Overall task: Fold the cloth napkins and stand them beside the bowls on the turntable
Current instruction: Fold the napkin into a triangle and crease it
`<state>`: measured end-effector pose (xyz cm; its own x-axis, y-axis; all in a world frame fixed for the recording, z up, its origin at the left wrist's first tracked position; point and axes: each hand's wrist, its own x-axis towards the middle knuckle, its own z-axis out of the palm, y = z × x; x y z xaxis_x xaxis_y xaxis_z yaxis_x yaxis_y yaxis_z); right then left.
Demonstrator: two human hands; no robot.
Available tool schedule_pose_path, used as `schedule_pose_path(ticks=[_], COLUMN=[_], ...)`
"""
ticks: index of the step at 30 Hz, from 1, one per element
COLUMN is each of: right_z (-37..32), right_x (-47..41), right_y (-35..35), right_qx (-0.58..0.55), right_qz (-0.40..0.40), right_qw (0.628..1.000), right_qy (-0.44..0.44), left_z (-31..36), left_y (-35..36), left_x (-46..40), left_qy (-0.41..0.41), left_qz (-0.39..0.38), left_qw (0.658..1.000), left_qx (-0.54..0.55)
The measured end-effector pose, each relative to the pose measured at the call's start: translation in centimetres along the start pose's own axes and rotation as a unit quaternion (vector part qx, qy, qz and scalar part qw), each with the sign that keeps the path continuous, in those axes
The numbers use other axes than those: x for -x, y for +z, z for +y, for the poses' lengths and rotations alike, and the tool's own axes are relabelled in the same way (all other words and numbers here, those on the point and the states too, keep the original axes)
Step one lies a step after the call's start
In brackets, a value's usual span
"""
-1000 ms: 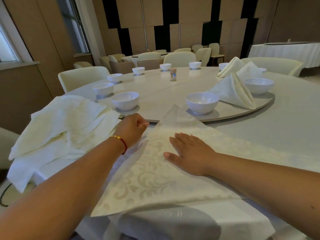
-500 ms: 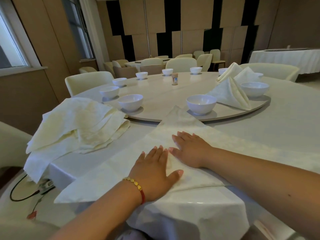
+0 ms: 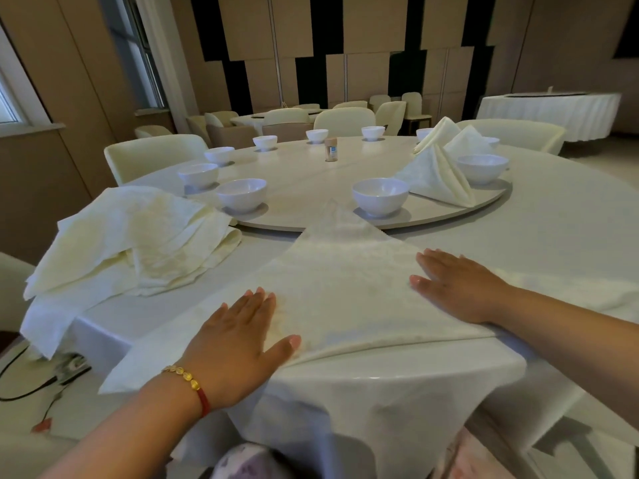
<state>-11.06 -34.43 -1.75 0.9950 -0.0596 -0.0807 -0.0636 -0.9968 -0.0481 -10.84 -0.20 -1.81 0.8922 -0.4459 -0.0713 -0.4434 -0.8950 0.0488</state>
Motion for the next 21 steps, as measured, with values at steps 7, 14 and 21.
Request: schedule_pose_path(ticks=[7,14,21], right_z=[-0.7,-14.6,-15.6], right_x=[0.8,2.3,2.5], right_y=[-0.9,-1.2,0.5], right_qx=[0.05,-0.093,-0.031], right_qz=[0.029,0.023,-0.05], right_qw=[0.997,0.976,0.972], right_qy=[0.047,-0.193,-0.229], left_z=[0.1,0.1,-4.4], left_y=[-0.3,-0.1,1.1], left_x=[0.1,-0.3,0.5], left_qy=[0.003,-0.006,-0.009], left_qz=[-0.005,-0.012,0.128], left_qw=[1.0,1.0,0.987], left_qx=[0.005,-0.005,0.097])
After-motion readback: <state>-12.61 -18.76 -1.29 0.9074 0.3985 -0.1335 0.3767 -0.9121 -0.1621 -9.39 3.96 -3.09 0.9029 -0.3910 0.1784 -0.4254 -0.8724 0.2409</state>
